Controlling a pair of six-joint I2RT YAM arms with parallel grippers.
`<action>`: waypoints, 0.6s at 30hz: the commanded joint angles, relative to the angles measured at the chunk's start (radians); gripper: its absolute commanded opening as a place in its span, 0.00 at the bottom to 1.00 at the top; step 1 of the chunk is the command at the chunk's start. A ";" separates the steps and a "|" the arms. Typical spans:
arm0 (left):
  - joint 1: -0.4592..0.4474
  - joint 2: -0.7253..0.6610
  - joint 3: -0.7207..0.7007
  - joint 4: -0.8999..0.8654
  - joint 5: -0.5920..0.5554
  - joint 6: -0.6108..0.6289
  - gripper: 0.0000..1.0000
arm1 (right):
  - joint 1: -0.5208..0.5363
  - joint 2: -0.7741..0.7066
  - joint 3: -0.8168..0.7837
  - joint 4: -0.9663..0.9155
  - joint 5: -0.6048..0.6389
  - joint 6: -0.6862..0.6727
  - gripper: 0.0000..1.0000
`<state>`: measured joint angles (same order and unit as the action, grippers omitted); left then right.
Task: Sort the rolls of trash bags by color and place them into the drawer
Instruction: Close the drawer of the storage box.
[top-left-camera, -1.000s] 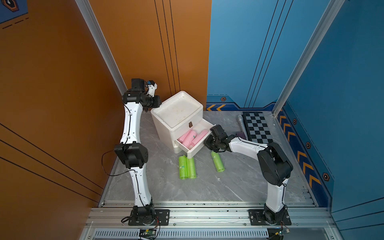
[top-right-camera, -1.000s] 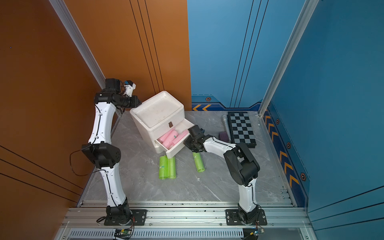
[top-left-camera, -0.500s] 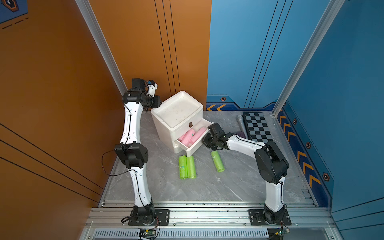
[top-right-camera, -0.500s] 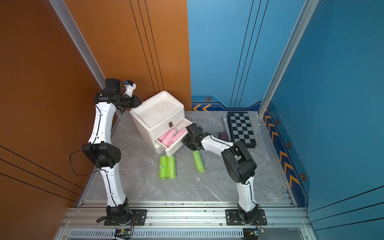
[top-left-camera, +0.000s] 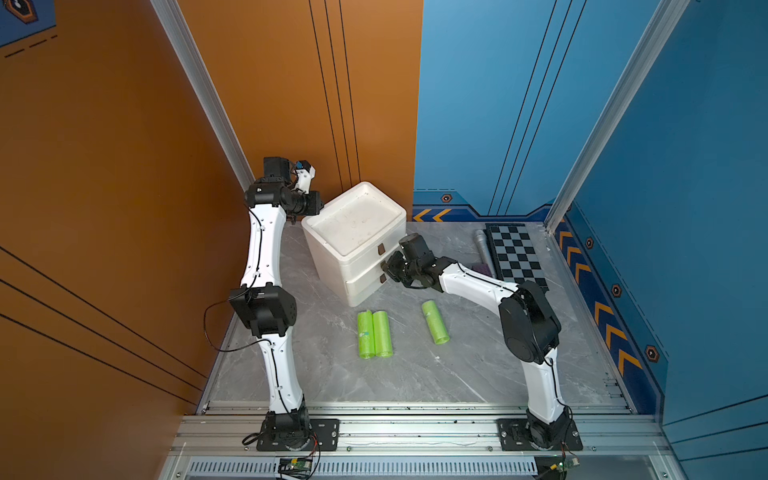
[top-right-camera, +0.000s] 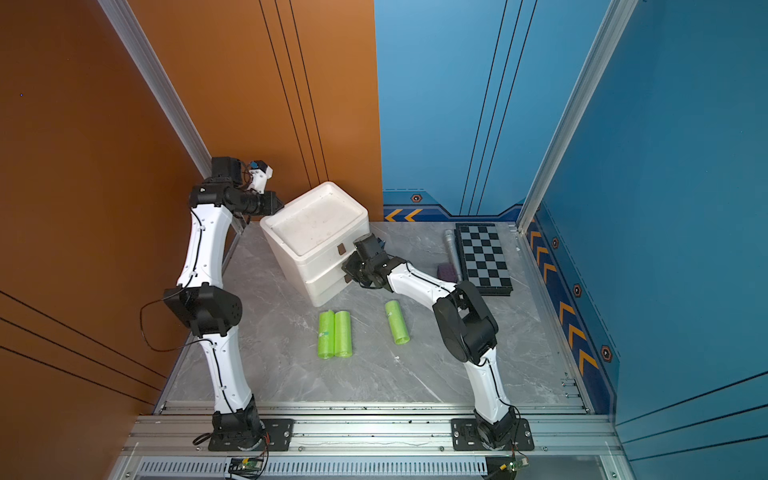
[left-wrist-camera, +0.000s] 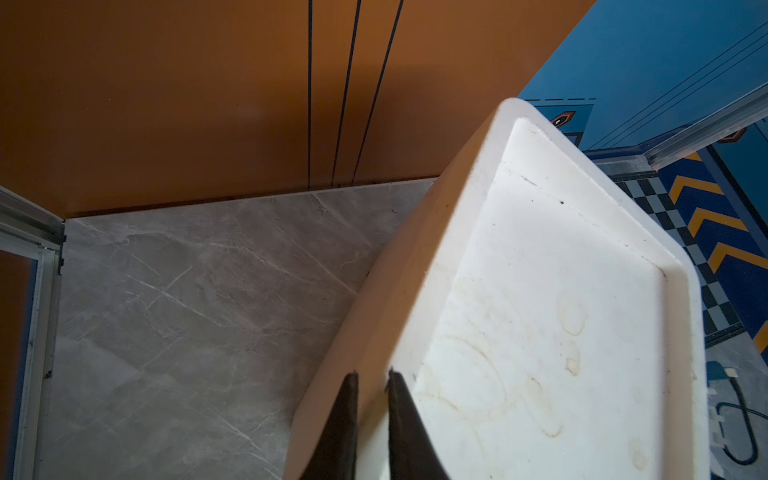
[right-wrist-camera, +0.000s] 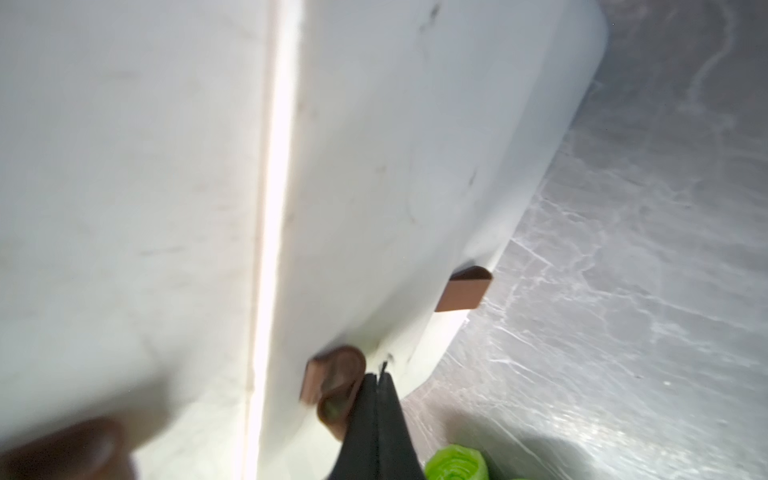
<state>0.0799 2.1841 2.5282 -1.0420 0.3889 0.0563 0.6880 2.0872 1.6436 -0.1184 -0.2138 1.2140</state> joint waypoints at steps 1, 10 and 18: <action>-0.054 0.032 -0.036 -0.148 0.073 0.007 0.16 | 0.007 0.033 0.043 0.069 -0.023 0.024 0.01; -0.052 0.032 -0.034 -0.149 0.073 0.007 0.16 | 0.007 0.039 0.047 0.078 -0.036 0.031 0.01; -0.048 0.033 -0.013 -0.148 0.054 0.003 0.16 | -0.006 -0.087 -0.102 0.068 -0.027 -0.035 0.12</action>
<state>0.0795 2.1841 2.5282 -1.0416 0.3885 0.0563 0.6872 2.0865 1.5864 -0.0753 -0.2302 1.2209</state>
